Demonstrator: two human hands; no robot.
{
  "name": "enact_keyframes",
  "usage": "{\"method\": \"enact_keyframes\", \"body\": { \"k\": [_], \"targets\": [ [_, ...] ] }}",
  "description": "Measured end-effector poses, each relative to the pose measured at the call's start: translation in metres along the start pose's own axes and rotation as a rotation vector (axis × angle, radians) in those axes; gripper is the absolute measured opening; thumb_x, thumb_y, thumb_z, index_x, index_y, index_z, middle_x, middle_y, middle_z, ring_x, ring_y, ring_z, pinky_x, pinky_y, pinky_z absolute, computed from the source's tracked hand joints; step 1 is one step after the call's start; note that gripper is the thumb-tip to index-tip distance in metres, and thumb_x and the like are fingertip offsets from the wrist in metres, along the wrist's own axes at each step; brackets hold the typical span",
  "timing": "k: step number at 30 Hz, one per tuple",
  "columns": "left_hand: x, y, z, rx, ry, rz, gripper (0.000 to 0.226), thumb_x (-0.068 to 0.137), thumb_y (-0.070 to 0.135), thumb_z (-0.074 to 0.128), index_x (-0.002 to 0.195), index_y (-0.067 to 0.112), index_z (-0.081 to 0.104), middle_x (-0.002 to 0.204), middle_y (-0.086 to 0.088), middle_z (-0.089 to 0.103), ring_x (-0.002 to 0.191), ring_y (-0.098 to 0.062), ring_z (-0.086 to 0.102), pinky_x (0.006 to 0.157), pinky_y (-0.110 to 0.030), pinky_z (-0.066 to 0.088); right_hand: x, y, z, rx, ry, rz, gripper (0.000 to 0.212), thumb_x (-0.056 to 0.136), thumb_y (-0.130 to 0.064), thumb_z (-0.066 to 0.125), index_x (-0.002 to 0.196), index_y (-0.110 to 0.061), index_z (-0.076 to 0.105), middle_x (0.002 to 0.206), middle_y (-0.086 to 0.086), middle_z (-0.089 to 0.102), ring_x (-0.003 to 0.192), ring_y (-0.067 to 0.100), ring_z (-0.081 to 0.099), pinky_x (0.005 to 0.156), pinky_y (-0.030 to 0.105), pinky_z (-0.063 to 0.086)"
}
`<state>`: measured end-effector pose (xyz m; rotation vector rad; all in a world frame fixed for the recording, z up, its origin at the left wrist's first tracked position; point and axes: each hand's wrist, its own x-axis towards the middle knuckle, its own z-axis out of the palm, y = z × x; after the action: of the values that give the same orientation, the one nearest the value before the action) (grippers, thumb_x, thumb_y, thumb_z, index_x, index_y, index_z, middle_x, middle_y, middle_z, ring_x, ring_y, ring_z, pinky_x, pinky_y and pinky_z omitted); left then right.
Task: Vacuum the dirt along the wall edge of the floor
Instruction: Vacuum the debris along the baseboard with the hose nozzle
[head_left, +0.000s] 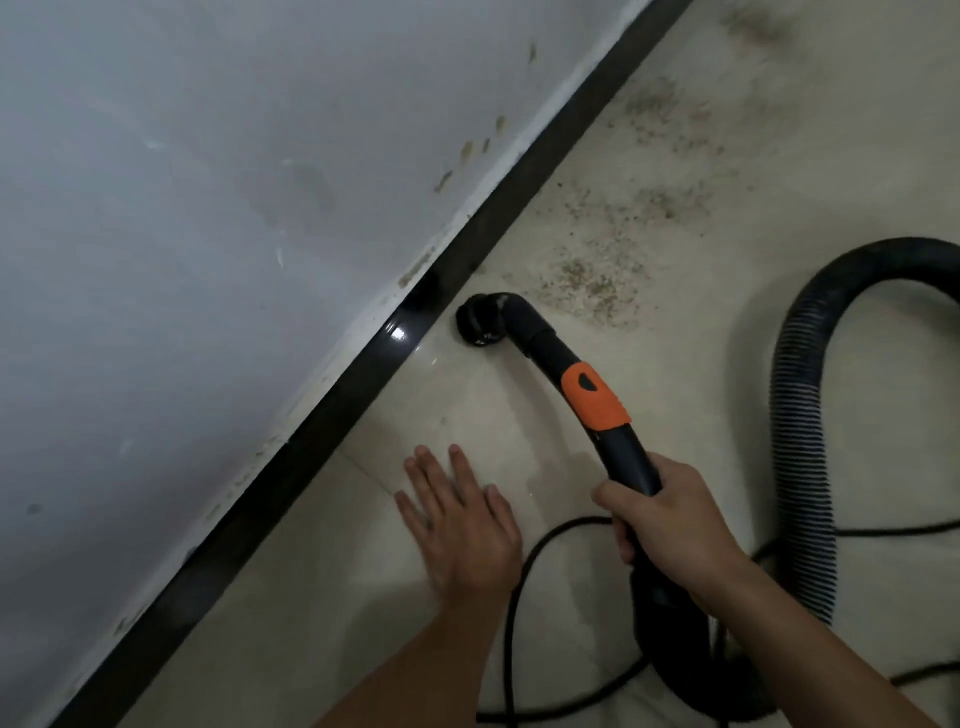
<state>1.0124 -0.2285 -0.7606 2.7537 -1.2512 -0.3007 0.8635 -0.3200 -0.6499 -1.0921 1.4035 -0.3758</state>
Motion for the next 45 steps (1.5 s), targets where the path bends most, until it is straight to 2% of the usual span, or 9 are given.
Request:
{"method": "enact_keyframes", "body": {
  "k": [6,11,15,19,22,25,30,34,45],
  "targets": [
    [0.002,0.001,-0.005,-0.013,-0.05,0.007,0.064,0.092,0.037,0.026,0.149,0.008,0.033,0.157,-0.023,0.019,0.147,-0.036,0.013,0.116,-0.056,0.01,0.016,-0.019,0.033,-0.094,0.042,-0.057,0.015,0.08,-0.008,0.068,0.082,-0.005,0.054,0.059,0.013,0.051,0.045,0.025,0.05,0.046,0.032,0.044],
    [0.002,0.001,-0.005,-0.041,-0.05,0.011,0.064,0.092,0.037,0.024,0.149,0.008,0.032,0.158,-0.023,0.018,0.147,-0.035,0.012,0.116,-0.056,0.009,-0.013,-0.004,0.01,-0.104,-0.036,0.002,0.017,0.078,-0.002,0.068,0.076,-0.006,0.051,0.049,0.009,0.051,0.04,0.022,0.046,0.041,0.03,0.04],
    [0.002,0.0,-0.006,-0.058,-0.037,0.01,0.065,0.091,0.038,0.023,0.149,0.008,0.032,0.157,-0.024,0.019,0.147,-0.036,0.014,0.116,-0.057,0.01,-0.06,0.039,-0.018,-0.113,0.134,0.029,0.017,0.078,0.002,0.068,0.072,-0.003,0.053,0.044,0.008,0.05,0.036,0.02,0.045,0.038,0.028,0.038],
    [0.001,0.001,-0.006,-0.046,-0.021,0.001,0.067,0.091,0.038,0.021,0.149,0.009,0.031,0.158,-0.023,0.018,0.147,-0.035,0.011,0.117,-0.055,0.008,-0.088,0.08,-0.042,0.061,0.398,0.091,0.024,0.081,0.001,0.069,0.064,-0.002,0.052,0.044,0.018,0.05,0.035,0.023,0.046,0.04,0.034,0.041],
    [0.001,0.001,-0.007,-0.041,-0.025,-0.01,0.067,0.091,0.039,0.02,0.151,0.01,0.027,0.159,-0.022,0.015,0.148,-0.033,0.007,0.118,-0.053,0.004,-0.079,0.086,-0.044,0.171,0.488,0.103,0.025,0.082,-0.003,0.07,0.063,-0.007,0.054,0.046,0.014,0.05,0.037,0.023,0.047,0.044,0.036,0.043],
    [0.001,0.001,-0.006,-0.034,-0.02,-0.017,0.066,0.092,0.038,0.025,0.152,0.011,0.025,0.159,-0.02,0.013,0.149,-0.032,0.006,0.118,-0.053,0.003,-0.052,0.07,-0.027,0.15,0.454,0.072,0.022,0.079,-0.012,0.071,0.064,-0.008,0.055,0.046,0.012,0.052,0.039,0.024,0.049,0.043,0.035,0.044],
    [0.0,0.002,-0.006,-0.016,-0.027,-0.014,0.065,0.092,0.038,0.023,0.152,0.013,0.023,0.16,-0.019,0.01,0.149,-0.03,0.003,0.119,-0.052,0.001,-0.027,0.036,0.008,0.209,0.304,0.004,0.016,0.08,-0.003,0.065,0.073,-0.005,0.051,0.048,0.008,0.05,0.038,0.022,0.046,0.04,0.031,0.041],
    [0.0,0.003,-0.007,-0.029,0.014,-0.017,0.066,0.091,0.038,0.022,0.15,0.01,0.03,0.158,-0.021,0.017,0.148,-0.033,0.011,0.118,-0.054,0.006,-0.034,0.041,0.004,0.215,0.313,0.01,0.012,0.081,-0.002,0.064,0.079,-0.001,0.052,0.048,0.007,0.05,0.037,0.021,0.047,0.038,0.029,0.04],
    [0.002,0.003,-0.005,-0.035,0.013,-0.008,0.066,0.09,0.038,0.023,0.148,0.009,0.035,0.157,-0.022,0.021,0.147,-0.035,0.016,0.117,-0.057,0.011,0.03,-0.016,0.06,0.174,0.128,-0.034,0.014,0.08,-0.006,0.065,0.076,-0.007,0.052,0.053,0.012,0.051,0.035,0.021,0.046,0.04,0.028,0.04]
  ]
}}
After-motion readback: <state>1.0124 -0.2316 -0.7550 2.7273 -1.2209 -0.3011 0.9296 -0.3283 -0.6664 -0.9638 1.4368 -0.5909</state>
